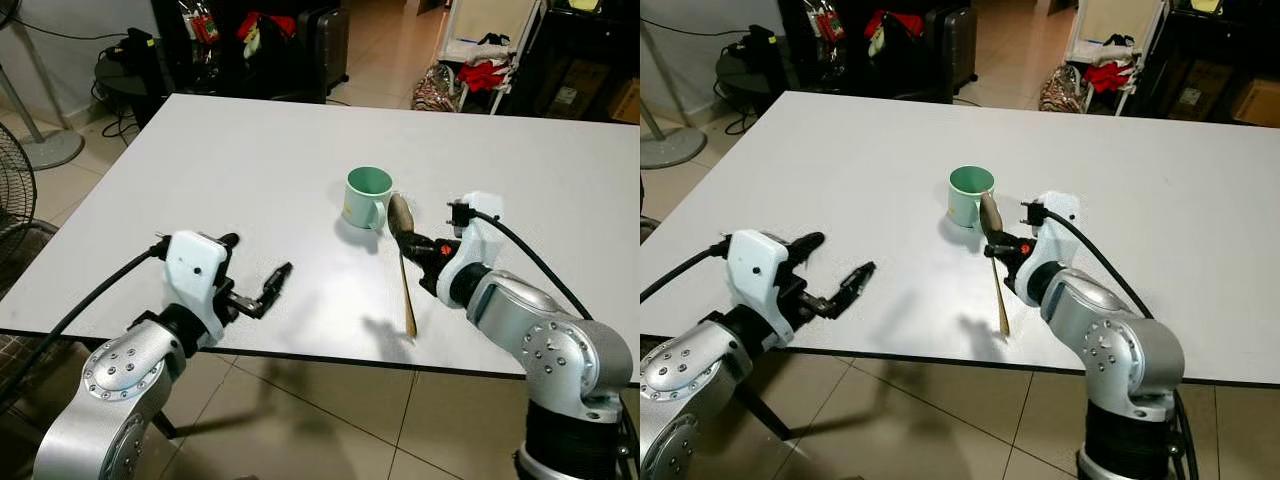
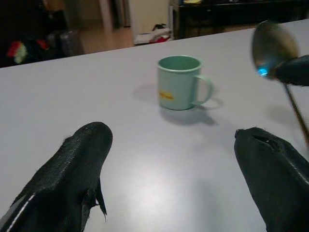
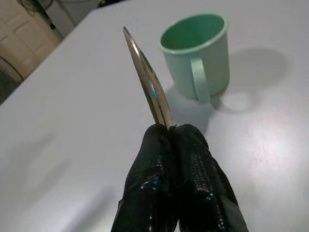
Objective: Setting the table
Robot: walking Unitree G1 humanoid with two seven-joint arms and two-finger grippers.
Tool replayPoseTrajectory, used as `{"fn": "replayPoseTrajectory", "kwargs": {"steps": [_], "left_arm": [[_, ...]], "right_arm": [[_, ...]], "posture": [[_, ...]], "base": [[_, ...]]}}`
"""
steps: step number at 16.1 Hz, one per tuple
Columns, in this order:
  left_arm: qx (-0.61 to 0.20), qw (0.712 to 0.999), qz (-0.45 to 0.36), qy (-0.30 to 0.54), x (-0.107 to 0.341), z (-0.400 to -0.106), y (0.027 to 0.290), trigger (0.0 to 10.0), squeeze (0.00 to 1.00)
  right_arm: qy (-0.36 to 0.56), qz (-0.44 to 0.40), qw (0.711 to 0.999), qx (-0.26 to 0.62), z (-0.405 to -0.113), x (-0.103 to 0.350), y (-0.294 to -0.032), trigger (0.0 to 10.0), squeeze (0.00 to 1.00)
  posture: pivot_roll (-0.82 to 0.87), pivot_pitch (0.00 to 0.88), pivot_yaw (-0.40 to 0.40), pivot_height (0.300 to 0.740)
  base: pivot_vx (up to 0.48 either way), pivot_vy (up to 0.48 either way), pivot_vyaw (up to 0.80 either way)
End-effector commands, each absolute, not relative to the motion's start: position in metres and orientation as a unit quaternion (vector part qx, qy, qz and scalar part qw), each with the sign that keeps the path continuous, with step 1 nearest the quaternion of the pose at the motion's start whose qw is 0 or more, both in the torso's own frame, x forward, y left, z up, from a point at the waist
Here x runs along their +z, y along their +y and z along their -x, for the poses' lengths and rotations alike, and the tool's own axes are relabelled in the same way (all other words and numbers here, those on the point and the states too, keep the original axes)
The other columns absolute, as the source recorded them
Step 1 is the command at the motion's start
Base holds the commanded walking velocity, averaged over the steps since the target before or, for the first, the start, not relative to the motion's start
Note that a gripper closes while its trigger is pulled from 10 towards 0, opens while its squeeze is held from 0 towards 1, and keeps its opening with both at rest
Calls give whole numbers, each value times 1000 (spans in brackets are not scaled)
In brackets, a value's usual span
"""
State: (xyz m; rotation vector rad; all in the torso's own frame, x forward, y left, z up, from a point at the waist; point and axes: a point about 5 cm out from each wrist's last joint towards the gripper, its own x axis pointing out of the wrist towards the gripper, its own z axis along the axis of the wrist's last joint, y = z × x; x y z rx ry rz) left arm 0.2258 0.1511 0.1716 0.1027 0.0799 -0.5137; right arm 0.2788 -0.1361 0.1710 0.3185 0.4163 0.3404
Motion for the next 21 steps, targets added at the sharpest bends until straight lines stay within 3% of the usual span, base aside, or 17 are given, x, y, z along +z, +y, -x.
{"fn": "replayPoseTrajectory", "kwargs": {"steps": [1, 7, 17, 21], "left_arm": [[-282, 957, -56, 40, 175, -222, 147, 10000, 0], [-310, 948, -58, 46, 176, -222, 146, 10000, 0], [-319, 945, -60, 43, 178, -224, 146, 10000, 0], [-319, 945, -62, 42, 179, -223, 147, 10000, 0]], "right_arm": [[216, -160, 947, 175, -282, 172, -138, 10000, 0], [290, -234, 917, 140, -289, 140, -156, 10000, 0], [295, -208, 921, 150, -330, 140, -159, 10000, 0], [284, -195, 925, 159, -333, 146, -159, 10000, 0]], "posture": [[-79, 16, -3, 740], [-69, 4, -7, 740], [-65, 6, -20, 740], [-55, 13, -21, 740]], "base": [[0, 0, 0], [0, 0, 0], [0, 0, 0], [0, 0, 0]]}}
